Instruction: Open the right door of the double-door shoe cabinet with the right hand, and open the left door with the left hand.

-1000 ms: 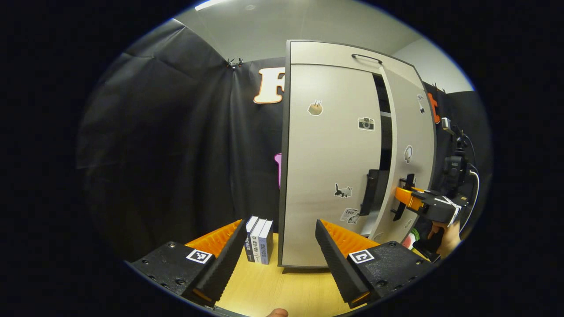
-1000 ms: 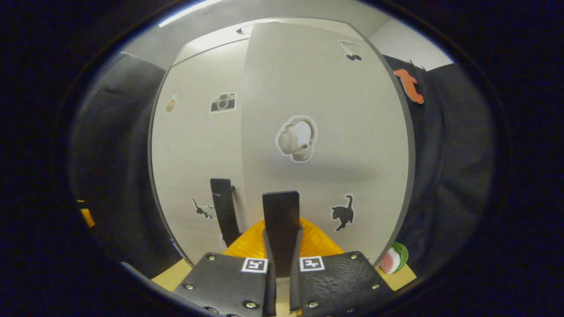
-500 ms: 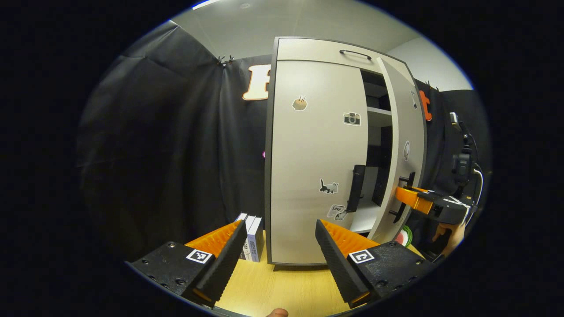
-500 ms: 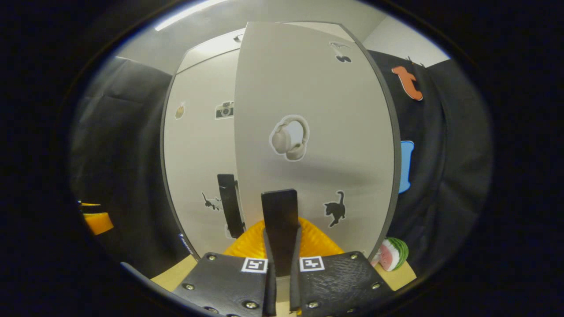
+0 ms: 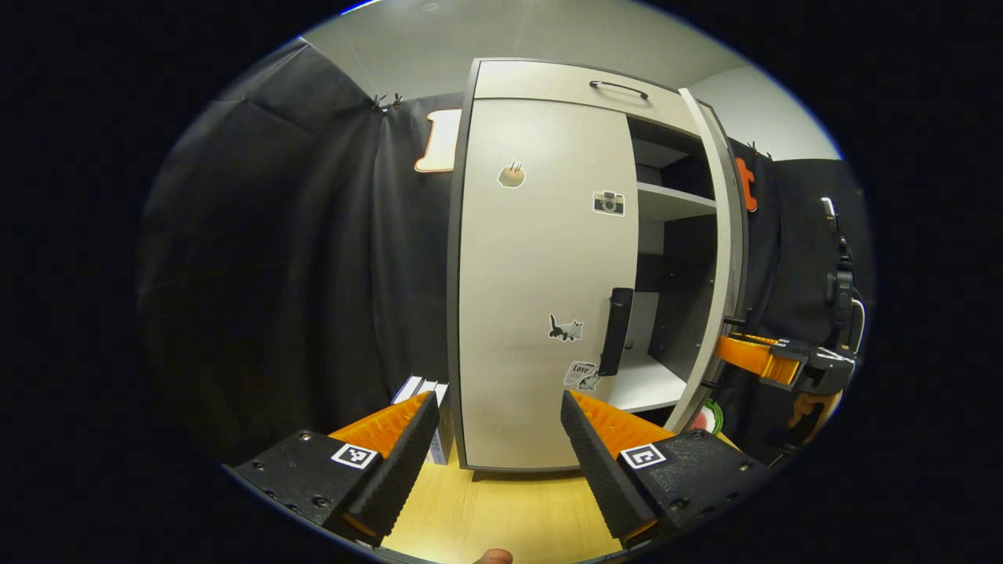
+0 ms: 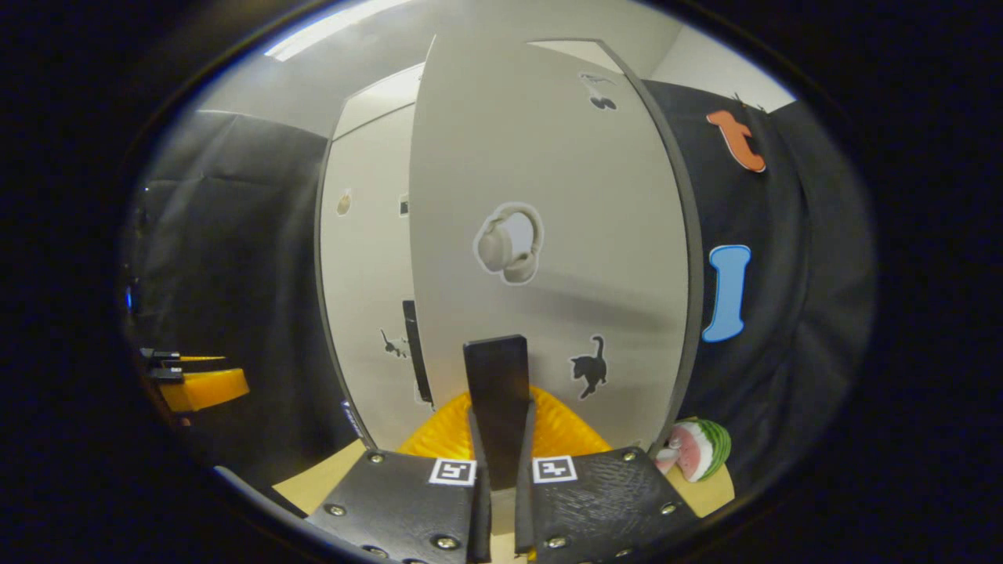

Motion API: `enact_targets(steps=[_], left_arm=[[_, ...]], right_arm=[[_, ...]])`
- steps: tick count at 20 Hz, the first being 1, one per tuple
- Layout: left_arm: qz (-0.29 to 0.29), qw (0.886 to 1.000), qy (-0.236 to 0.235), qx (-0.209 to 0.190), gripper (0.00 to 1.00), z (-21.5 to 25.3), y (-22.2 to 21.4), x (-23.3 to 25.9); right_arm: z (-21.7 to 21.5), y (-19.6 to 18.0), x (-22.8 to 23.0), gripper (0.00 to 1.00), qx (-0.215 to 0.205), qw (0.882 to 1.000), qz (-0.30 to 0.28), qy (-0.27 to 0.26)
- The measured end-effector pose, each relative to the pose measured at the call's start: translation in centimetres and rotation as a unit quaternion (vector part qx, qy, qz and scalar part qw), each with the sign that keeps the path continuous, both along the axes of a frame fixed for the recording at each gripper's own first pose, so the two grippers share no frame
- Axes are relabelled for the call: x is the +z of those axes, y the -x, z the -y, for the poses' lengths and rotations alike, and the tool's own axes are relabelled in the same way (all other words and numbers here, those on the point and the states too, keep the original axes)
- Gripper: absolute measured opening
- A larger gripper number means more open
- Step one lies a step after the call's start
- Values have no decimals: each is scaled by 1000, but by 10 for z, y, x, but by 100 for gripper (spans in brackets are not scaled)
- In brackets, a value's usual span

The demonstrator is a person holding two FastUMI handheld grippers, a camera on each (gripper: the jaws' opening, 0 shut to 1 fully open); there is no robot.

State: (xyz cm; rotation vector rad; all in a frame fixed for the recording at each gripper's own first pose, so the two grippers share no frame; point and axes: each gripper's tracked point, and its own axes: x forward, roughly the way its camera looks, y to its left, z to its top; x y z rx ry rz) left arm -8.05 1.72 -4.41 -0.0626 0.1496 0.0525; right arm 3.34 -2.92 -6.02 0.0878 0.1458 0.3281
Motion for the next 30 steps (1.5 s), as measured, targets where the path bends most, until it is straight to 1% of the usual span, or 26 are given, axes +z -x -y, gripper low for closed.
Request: enact_targets(steps=[5,6,7,8,9,10,15,22,26,30], left_arm=[[-7,1000,5,-12,97,9,-7,-5],[-9,1000,6,-15,97,12,-8,-7],[-10,1000,6,-18,94,14,-10,-8],[-11,1000,6,-21,94,16,-10,-9],[-13,1000,6,-24,94,19,-10,-11],[-15,999,6,-27,97,21,-11,-13],[-22,999,11,-34,97,28,-16,-15],[-22,998,15,-60,96,51,-17,-16],[-25,998,14,-64,96,56,-15,-19],[-23,997,15,-67,96,61,-13,-17]], right_arm=[[13,10,2,12,33,999,-1,-14],[15,11,1,12,36,999,-1,-14],[18,13,2,12,37,999,1,-12],[22,15,1,12,35,999,1,-9],[26,17,2,12,32,999,1,-7],[29,18,2,12,27,1000,2,-7],[57,34,1,12,-8,1000,6,-15],[87,40,4,11,-45,999,9,-16],[111,44,5,10,-68,998,7,-13],[140,41,3,10,-101,995,6,-4]])
